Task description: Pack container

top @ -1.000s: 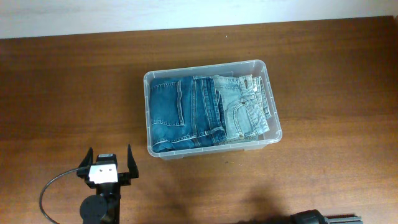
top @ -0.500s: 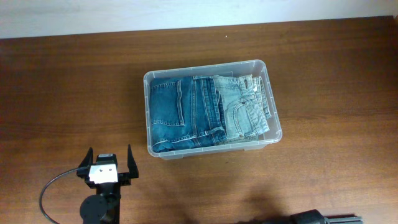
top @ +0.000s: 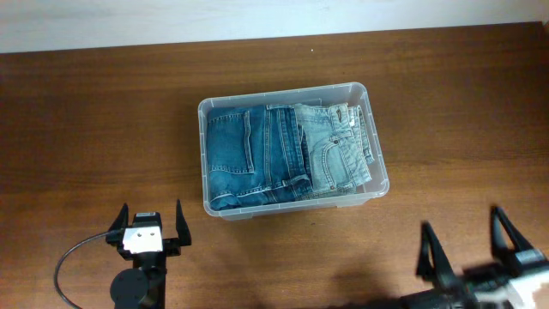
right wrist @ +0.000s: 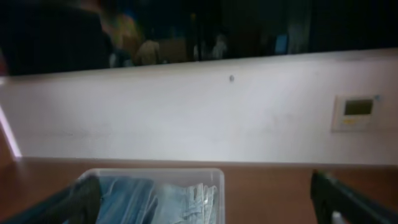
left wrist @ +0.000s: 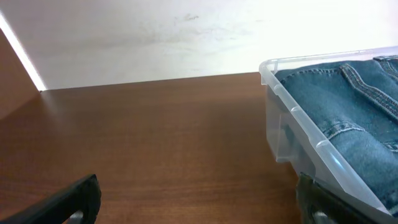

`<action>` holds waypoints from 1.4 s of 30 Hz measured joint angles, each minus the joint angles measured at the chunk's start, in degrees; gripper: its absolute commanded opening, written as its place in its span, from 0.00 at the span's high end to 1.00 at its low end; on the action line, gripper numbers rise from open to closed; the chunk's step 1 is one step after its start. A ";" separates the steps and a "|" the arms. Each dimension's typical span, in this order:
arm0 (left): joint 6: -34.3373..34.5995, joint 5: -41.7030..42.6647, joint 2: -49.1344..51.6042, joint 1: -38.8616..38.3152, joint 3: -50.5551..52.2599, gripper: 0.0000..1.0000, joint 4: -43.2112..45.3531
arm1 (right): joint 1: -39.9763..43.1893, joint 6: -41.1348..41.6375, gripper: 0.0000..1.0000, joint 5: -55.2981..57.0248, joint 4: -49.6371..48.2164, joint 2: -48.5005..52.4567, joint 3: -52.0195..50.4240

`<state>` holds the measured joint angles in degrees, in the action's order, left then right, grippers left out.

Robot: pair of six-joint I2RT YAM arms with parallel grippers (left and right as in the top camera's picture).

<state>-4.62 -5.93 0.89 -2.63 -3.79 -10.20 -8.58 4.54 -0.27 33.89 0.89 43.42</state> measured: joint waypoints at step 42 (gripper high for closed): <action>-0.15 0.00 0.00 0.00 0.07 0.01 0.00 | 3.30 -0.02 0.02 -0.07 -38.01 0.02 -42.80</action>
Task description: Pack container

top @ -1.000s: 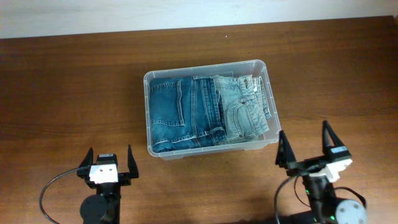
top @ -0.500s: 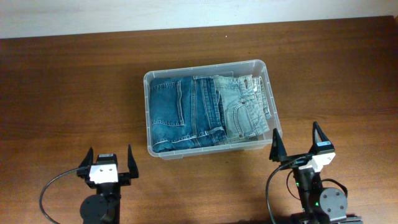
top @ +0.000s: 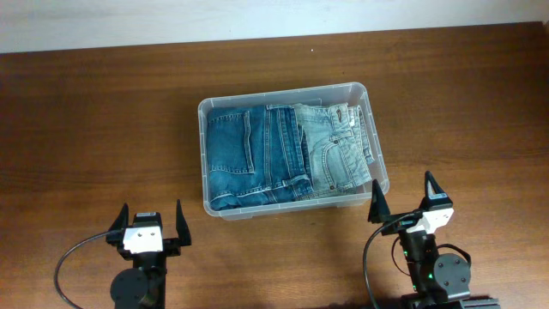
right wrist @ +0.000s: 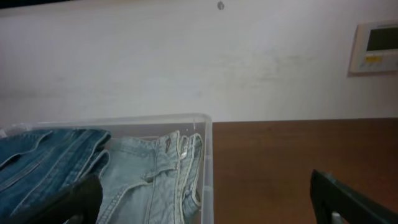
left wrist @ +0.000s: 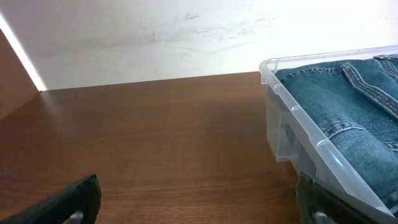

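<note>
A clear plastic container [top: 374,137] stands mid-table. Inside lie folded dark blue jeans [top: 249,154] on the left and lighter blue jeans [top: 334,150] on the right. My left gripper [top: 148,219] rests open near the front edge, left of the container, nothing between its fingers. My right gripper [top: 401,196] stands open just in front of the container's right corner, empty. The left wrist view shows the container's wall [left wrist: 292,130] and dark jeans [left wrist: 348,106]. The right wrist view shows both jeans [right wrist: 143,174] over the rim [right wrist: 205,162].
The brown wooden table [top: 103,120] surrounds the container on all sides. A white wall [right wrist: 186,56] with a small thermostat panel [right wrist: 375,45] runs behind the table's far edge. A cable [top: 64,266] loops beside the left arm.
My right arm has moved from the bottom right corner to just in front of the container's right corner. Its wrist view now looks lower, down into the container. The left arm has not moved.
</note>
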`<action>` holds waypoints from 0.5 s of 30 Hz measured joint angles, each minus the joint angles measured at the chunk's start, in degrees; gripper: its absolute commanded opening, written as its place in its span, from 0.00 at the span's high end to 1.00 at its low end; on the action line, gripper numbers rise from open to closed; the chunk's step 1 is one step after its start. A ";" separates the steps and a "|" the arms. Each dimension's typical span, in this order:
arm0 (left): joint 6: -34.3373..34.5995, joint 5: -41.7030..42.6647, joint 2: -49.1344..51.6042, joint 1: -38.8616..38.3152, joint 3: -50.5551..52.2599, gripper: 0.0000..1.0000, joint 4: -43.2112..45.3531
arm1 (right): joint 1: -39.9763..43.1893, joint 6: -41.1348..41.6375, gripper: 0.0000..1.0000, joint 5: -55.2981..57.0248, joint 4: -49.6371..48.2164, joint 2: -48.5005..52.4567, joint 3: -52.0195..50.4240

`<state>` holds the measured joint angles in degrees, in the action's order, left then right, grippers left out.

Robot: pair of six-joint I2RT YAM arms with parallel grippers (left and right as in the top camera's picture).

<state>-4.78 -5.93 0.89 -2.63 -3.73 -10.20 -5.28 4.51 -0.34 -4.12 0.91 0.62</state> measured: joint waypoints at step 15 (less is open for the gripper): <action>0.00 0.00 0.00 0.00 0.00 0.01 0.02 | 0.07 -0.02 0.02 0.02 8.31 0.00 -0.04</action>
